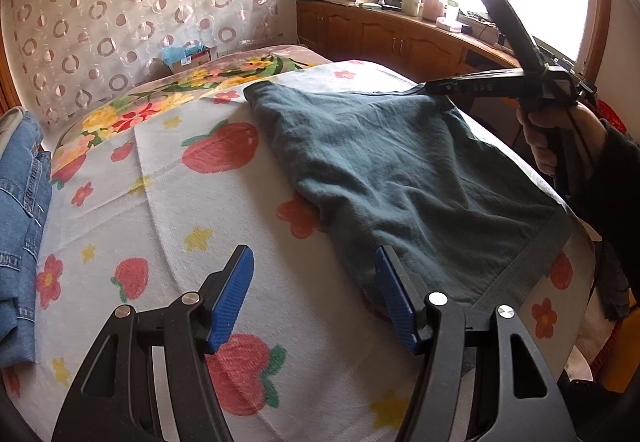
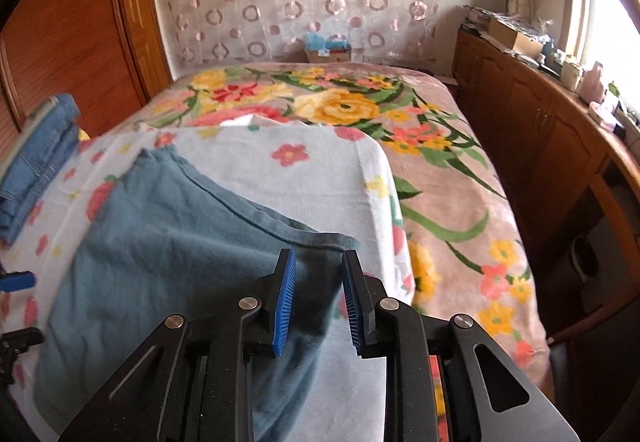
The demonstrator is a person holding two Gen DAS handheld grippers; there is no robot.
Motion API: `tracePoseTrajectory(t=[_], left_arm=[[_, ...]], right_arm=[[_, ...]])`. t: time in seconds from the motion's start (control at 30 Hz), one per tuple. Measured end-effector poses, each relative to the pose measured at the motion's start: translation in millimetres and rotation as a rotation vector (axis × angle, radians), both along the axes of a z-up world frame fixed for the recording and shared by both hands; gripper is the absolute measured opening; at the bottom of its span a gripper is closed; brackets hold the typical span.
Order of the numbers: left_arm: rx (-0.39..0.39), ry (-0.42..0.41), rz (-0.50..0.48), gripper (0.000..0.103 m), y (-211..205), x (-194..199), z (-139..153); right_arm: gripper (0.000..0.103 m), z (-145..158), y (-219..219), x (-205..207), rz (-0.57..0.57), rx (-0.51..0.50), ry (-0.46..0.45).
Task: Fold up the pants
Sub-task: 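Drag the edge to align the fold, then open the right gripper, then grasp the leg hem of the folded shorts with the right gripper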
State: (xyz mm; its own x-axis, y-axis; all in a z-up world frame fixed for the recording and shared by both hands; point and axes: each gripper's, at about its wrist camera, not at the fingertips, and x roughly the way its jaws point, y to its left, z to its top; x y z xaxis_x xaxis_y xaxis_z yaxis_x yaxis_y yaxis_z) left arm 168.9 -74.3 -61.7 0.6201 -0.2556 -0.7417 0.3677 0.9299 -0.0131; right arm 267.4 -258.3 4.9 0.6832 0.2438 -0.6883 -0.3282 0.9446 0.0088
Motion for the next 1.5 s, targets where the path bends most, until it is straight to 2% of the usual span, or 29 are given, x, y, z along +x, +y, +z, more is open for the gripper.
tracePoseTrajectory(t=[0.07, 0.17, 0.3, 0.63, 0.8, 1.07, 1.17, 1.3, 1.5], left_arm=[[-0.003, 0.003, 0.001, 0.064, 0, -1, -1], [-0.009, 0.007, 0.002, 0.064, -1, -4, -1], [-0.012, 0.000, -0.005, 0.064, -4, -8, 0], [0.002, -0.002, -0.015, 0.064, -14, -28, -4], [-0.006, 0.012, 0.005, 0.064, -12, -32, -8], [0.010, 0.008, 0.027, 0.064, -11, -41, -5], [0.026, -0.006, 0.015, 0.064, -12, -45, 1], [0.024, -0.015, 0.006, 0.064, -14, -49, 8], [0.018, -0.015, -0.014, 0.064, -20, -52, 9]], right_arm=[[0.025, 3, -4, 2, -0.032, -0.023, -0.006], [0.025, 13, -5, -12, -0.032, 0.011, -0.018], [0.025, 19, -3, -49, -0.022, 0.014, -0.044], [0.025, 6, -17, -156, 0.035, 0.047, -0.036], [0.024, 4, -33, -190, 0.060, 0.077, -0.024], [0.024, 1, -51, -211, 0.056, 0.114, -0.013], [0.018, -2, -55, -214, 0.063, 0.134, -0.001], [0.004, 0, -52, -220, 0.077, 0.148, -0.017], [0.002, 2, -44, -232, 0.084, 0.123, -0.040]])
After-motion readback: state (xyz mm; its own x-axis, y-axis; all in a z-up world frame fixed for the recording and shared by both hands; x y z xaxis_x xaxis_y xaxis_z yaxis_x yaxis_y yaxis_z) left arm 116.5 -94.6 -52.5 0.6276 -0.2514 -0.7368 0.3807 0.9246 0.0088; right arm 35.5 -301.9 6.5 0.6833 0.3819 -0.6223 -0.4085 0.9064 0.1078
